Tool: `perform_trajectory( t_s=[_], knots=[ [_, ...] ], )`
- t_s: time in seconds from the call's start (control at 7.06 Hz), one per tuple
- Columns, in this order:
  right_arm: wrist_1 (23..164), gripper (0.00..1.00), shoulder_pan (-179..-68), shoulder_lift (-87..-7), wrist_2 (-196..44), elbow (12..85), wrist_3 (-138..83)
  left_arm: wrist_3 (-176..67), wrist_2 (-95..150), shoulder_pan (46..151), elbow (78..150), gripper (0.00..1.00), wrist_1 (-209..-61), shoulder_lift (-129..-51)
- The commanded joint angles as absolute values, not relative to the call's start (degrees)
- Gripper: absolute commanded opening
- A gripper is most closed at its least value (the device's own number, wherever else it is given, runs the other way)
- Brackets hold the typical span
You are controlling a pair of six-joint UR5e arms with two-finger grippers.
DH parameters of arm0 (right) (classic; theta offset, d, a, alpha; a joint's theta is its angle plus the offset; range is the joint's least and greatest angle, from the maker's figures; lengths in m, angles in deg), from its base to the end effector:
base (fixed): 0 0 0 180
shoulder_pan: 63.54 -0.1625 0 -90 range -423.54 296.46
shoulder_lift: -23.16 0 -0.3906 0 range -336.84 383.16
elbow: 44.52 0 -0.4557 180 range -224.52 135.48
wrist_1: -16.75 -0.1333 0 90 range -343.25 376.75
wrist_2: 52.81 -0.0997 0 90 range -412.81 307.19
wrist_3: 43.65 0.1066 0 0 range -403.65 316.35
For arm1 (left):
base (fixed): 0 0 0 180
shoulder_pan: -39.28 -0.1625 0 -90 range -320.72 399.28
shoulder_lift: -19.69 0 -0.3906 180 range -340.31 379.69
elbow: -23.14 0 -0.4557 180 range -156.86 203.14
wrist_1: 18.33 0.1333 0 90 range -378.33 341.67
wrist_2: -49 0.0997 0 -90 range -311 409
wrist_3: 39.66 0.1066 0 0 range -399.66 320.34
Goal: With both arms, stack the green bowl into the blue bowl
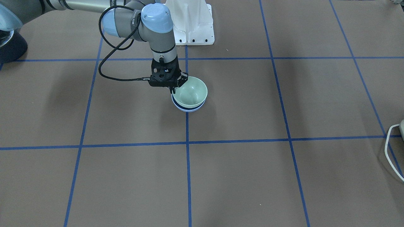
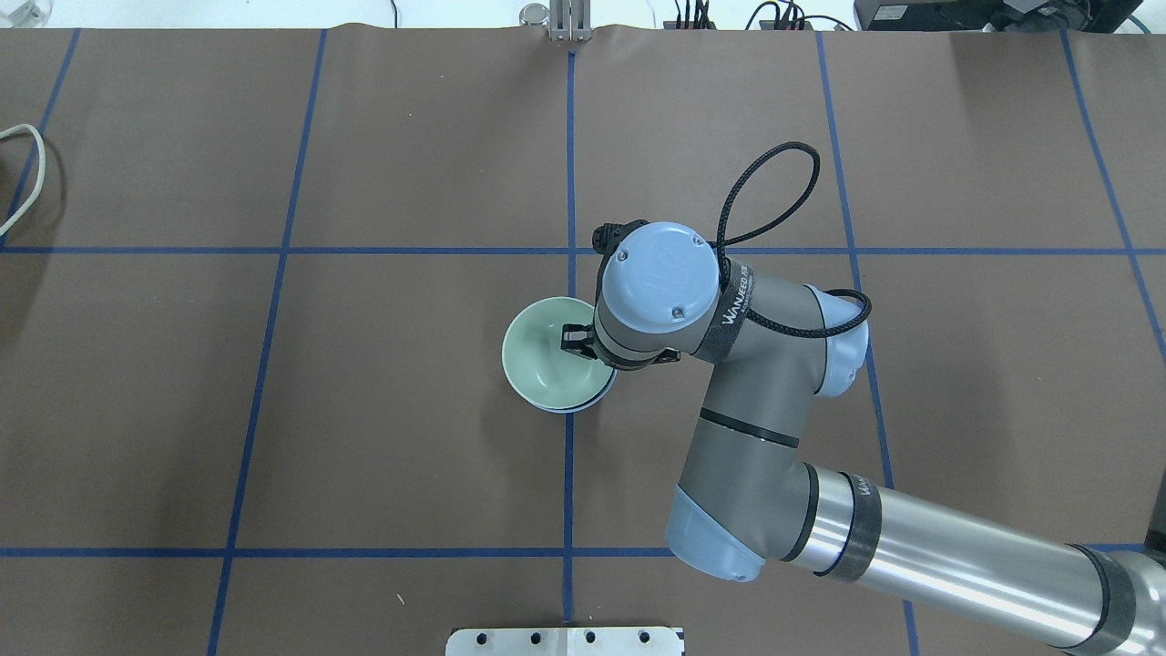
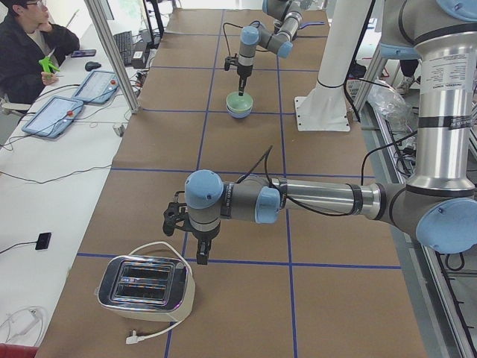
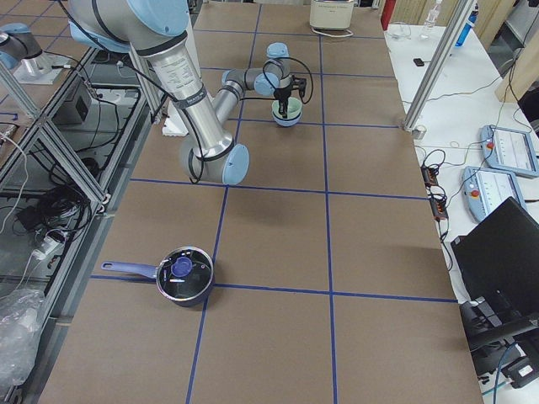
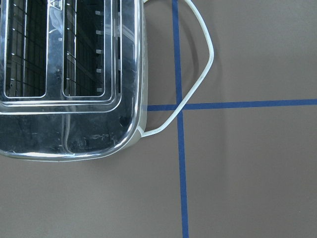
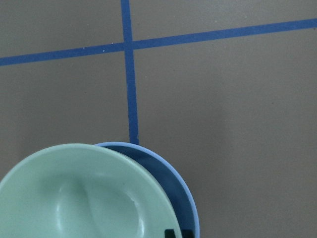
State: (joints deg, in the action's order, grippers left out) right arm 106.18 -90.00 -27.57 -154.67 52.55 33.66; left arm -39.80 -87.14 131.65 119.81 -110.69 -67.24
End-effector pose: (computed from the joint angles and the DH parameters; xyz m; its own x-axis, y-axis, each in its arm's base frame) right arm -0.5825 -0.4144 0.1337 0.6629 0.0898 0.7433 -0.1600 0.9868 0.0235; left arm -0.0787 -0.5379 0.5870 0.6953 0.0437 -0.7174 0.0428 0.9939 0.1021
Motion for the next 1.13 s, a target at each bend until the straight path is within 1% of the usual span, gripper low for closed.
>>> perform_trajectory(
  t_s=[0.0, 0.28, 0.71, 0.85, 0.99],
  knots=[
    [105.6, 0.0, -90.0, -27.6, -154.7, 52.2, 33.2, -39.8, -87.1, 131.7, 119.8, 0.98, -110.7, -67.2],
    [102.4, 0.0, -90.0, -27.7, -154.7, 50.4, 33.2, -39.8, -87.1, 131.7, 119.7, 0.98, -110.7, -67.2],
    [101.3, 0.0, -89.9, -28.4, -154.7, 50.4, 33.2, -39.8, -87.1, 131.7, 119.7, 0.98, -110.8, -67.2],
    [101.3, 0.07, -90.0, -28.5, -154.9, 50.4, 33.1, -39.9, -87.1, 131.7, 119.7, 0.98, -110.8, -67.2],
    [101.2, 0.73, -89.9, -28.7, -154.7, 50.5, 33.4, -39.8, -87.1, 131.7, 119.7, 0.98, -110.8, -67.2]
  ],
)
